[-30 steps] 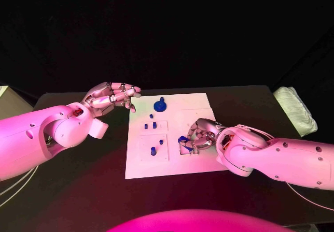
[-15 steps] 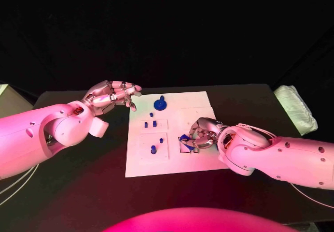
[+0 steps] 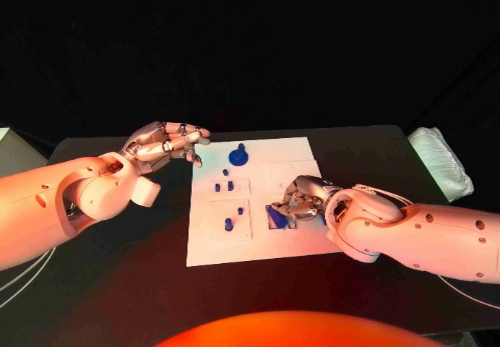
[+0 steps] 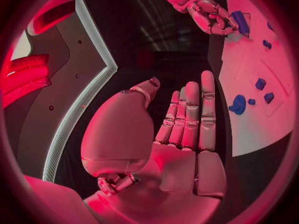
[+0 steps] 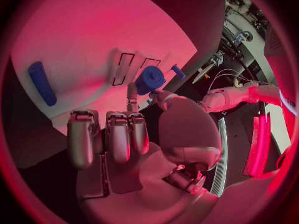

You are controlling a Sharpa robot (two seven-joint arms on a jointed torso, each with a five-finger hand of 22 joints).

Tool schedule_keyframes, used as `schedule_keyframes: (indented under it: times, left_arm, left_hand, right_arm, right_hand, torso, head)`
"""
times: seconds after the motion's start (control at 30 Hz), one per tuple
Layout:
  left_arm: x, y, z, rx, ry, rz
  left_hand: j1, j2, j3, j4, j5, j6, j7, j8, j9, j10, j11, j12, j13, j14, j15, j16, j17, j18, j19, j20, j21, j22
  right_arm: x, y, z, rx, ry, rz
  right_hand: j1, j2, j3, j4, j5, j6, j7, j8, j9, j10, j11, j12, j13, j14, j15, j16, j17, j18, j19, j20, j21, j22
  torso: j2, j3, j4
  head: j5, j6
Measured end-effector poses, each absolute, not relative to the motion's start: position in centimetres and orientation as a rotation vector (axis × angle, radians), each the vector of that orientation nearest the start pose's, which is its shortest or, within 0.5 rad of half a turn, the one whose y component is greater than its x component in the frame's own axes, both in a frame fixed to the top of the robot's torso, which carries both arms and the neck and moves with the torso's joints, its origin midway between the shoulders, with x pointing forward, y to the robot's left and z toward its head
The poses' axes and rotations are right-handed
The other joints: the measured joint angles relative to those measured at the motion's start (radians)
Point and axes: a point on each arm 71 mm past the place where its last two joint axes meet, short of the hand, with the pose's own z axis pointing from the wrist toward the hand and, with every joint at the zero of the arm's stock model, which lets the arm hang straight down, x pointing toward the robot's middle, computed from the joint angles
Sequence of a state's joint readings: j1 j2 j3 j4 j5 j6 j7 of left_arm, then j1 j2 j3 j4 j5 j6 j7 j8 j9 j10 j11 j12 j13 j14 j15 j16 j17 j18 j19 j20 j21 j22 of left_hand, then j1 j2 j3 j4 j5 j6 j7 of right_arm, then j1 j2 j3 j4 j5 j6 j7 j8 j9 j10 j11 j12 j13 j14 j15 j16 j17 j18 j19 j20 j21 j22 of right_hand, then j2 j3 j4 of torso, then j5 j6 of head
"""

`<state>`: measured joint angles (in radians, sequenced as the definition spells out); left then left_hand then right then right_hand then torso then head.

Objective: Assemble the parts on the task board

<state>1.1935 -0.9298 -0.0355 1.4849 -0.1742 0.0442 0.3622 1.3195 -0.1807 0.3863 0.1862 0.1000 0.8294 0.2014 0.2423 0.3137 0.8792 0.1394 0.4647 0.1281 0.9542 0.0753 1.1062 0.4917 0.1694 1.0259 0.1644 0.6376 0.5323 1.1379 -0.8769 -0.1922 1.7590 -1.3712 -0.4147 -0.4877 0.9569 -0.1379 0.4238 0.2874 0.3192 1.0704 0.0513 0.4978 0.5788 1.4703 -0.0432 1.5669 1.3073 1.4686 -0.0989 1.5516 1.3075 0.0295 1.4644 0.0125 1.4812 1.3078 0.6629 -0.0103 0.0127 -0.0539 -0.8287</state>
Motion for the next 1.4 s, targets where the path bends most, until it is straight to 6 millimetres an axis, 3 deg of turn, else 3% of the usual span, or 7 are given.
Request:
schedule_keyframes:
  times: [0.1,0.3,0.6,0.8,1.0,1.1,1.4]
  left_arm:
    - [48.3,24.3,-18.0,-0.883,1.636,-1.690]
    - [48.3,24.4,-18.1,-0.884,1.636,-1.688]
    - [48.3,24.4,-18.1,-0.886,1.638,-1.686]
    - [48.4,24.5,-18.1,-0.888,1.640,-1.684]
    - [48.4,24.5,-18.1,-0.889,1.642,-1.682]
    - [48.4,24.5,-18.1,-0.889,1.642,-1.682]
    - [48.4,24.5,-18.1,-0.890,1.643,-1.682]
  left_hand:
    - [0.000,0.000,0.000,0.000,0.000,0.000,0.000,0.000,0.000,0.000,0.000,0.000,0.000,0.000,0.000,0.000,0.000,0.000,0.000,0.000,0.000,0.000]
    - [0.000,0.000,0.000,0.000,0.000,0.000,0.000,0.000,0.000,0.000,0.000,0.000,0.001,0.000,0.000,0.000,0.001,0.000,0.000,0.000,0.000,-0.002]
    - [0.004,0.004,-0.003,0.003,0.000,0.000,0.000,0.000,0.000,0.000,0.000,0.000,0.001,0.000,0.000,0.000,0.001,0.000,0.000,0.000,0.000,-0.001]
    - [0.004,0.004,-0.003,0.003,0.000,0.000,0.000,0.000,0.000,0.000,0.000,0.000,0.001,0.000,0.000,0.000,0.001,0.000,0.000,0.000,0.000,-0.001]
    - [0.004,0.004,-0.003,0.003,0.000,0.000,0.000,0.000,0.000,0.000,0.000,0.000,0.001,0.000,0.000,0.000,0.001,0.000,0.000,0.000,0.000,-0.001]
    - [0.004,0.004,-0.003,0.003,0.000,0.000,0.000,0.000,0.000,0.000,0.000,0.000,0.001,0.000,0.000,0.000,0.001,0.000,0.000,0.000,0.000,-0.001]
    - [0.004,0.004,-0.003,0.003,0.000,0.000,0.000,0.000,0.000,0.000,0.000,0.000,0.001,0.000,0.000,0.000,0.001,0.000,0.000,0.000,0.000,-0.001]
  right_arm:
    - [40.6,-17.5,-25.1,0.108,1.932,0.522]
    - [40.7,-17.6,-25.1,0.101,1.935,0.515]
    - [40.4,-17.7,-25.0,0.097,1.937,0.516]
    - [39.9,-18.5,-24.6,0.121,1.923,0.558]
    - [39.4,-19.5,-23.9,0.160,1.911,0.648]
    - [39.2,-20.0,-23.8,0.180,1.914,0.685]
    - [39.1,-20.5,-24.0,0.205,1.947,0.738]
  right_hand:
    - [-0.064,-0.006,-0.027,0.004,-0.009,0.012,-0.024,-0.003,-0.003,-0.005,-0.005,0.000,0.000,-0.002,-0.002,0.000,0.000,0.000,0.000,0.000,0.000,0.000]
    - [-0.135,-0.009,-0.067,0.005,-0.021,0.006,-0.021,0.006,-0.003,-0.003,-0.003,0.000,0.000,-0.002,-0.002,0.000,0.000,0.000,0.000,0.000,-0.004,0.000]
    - [-0.135,-0.010,-0.075,-0.003,-0.019,-0.001,-0.021,0.006,-0.003,-0.003,-0.003,0.000,0.000,-0.002,-0.002,0.000,0.000,0.000,0.000,0.000,-0.004,0.000]
    - [-0.028,-0.040,-0.080,-0.031,-0.018,-0.018,-0.019,0.013,-0.006,-0.003,-0.003,0.000,0.000,-0.002,-0.002,0.000,0.000,0.000,0.000,0.000,-0.020,0.000]
    - [0.132,-0.081,-0.065,-0.109,-0.129,-0.038,-0.013,0.021,-0.013,-0.005,0.006,-0.009,0.000,-0.002,-0.002,-0.004,0.000,0.000,0.000,0.000,-0.043,0.000]
    - [0.191,-0.098,-0.082,-0.132,-0.134,-0.046,-0.012,0.025,-0.009,-0.005,0.006,-0.028,0.000,-0.002,-0.002,-0.004,0.000,0.000,0.000,0.000,-0.054,0.000]
    - [0.252,-0.097,-0.109,-0.151,-0.139,-0.051,-0.010,0.037,0.002,-0.005,0.006,-0.030,0.000,-0.002,-0.002,-0.004,0.000,0.000,0.000,0.000,-0.055,0.000]
  torso:
    - [0.000,-0.0001,0.0001]
    - [0.000,-0.0007,0.0001]
    - [0.000,0.0003,0.0001]
    - [0.000,0.0010,0.0004]
    - [0.000,0.0006,0.0000]
    - [0.000,0.0004,-0.0005]
    - [0.000,0.0000,0.0000]
  head:
    - [-0.001,-0.001]
    - [-0.004,0.000]
    - [-0.004,-0.001]
    - [-0.004,0.001]
    - [-0.004,-0.001]
    - [-0.004,-0.002]
    - [-0.003,-0.004]
